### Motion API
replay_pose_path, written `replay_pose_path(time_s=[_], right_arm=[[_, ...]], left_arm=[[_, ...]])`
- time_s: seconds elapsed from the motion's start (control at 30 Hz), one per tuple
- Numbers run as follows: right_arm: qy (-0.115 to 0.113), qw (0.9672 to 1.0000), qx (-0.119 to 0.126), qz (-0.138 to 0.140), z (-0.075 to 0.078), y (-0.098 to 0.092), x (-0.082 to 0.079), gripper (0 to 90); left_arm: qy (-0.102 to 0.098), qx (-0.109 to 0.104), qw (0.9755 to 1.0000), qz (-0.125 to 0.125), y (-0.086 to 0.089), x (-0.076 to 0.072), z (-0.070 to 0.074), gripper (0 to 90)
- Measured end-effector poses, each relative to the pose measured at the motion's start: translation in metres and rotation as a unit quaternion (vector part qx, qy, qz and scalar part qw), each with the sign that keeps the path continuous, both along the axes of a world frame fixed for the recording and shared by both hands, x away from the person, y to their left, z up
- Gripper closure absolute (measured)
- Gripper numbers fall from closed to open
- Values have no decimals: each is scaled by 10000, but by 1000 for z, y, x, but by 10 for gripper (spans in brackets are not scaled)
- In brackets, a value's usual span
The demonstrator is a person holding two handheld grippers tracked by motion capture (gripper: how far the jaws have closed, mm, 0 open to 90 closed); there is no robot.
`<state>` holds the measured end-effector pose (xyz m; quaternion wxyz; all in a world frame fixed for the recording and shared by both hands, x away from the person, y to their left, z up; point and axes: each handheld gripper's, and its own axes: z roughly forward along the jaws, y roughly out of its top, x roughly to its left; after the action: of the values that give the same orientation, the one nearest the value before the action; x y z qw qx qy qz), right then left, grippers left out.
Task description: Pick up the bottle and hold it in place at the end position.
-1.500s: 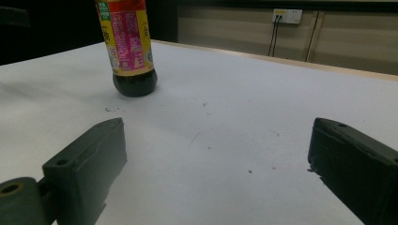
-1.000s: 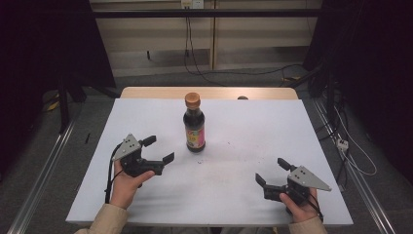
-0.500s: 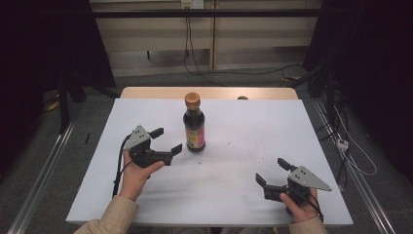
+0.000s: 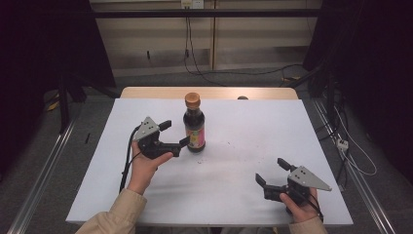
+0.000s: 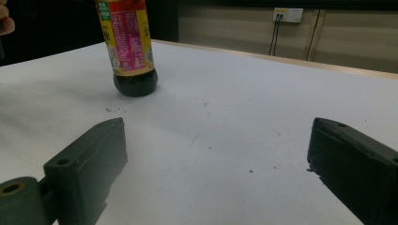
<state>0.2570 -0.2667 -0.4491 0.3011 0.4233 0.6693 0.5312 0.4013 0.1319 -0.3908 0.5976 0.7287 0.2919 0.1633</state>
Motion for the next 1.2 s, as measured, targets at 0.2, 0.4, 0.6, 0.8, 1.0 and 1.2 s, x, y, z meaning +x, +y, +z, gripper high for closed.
replay_pose_path(time_s=[0.2,0.4,0.6,0.8,1.0,1.2], right_arm=[[-1,10000,1,-11,0,0,0,45],[10,10000,11,-20,0,0,0,45],[17,10000,31,-11,0,0,0,45],[24,10000,50,-9,0,-1,0,46],[27,10000,50,9,-1,-1,1,46],[38,10000,59,14,-1,-1,1,46]], left_arm=[[0,1,10000,-7,-8,5,2,65],[10,111,9999,-53,-19,11,0,72],[0,169,9999,-24,-28,17,-3,82],[11,246,9997,-2,-35,24,-5,90],[9,265,9996,12,-41,30,-9,103],[-7,294,9996,4,-45,33,-10,112]])
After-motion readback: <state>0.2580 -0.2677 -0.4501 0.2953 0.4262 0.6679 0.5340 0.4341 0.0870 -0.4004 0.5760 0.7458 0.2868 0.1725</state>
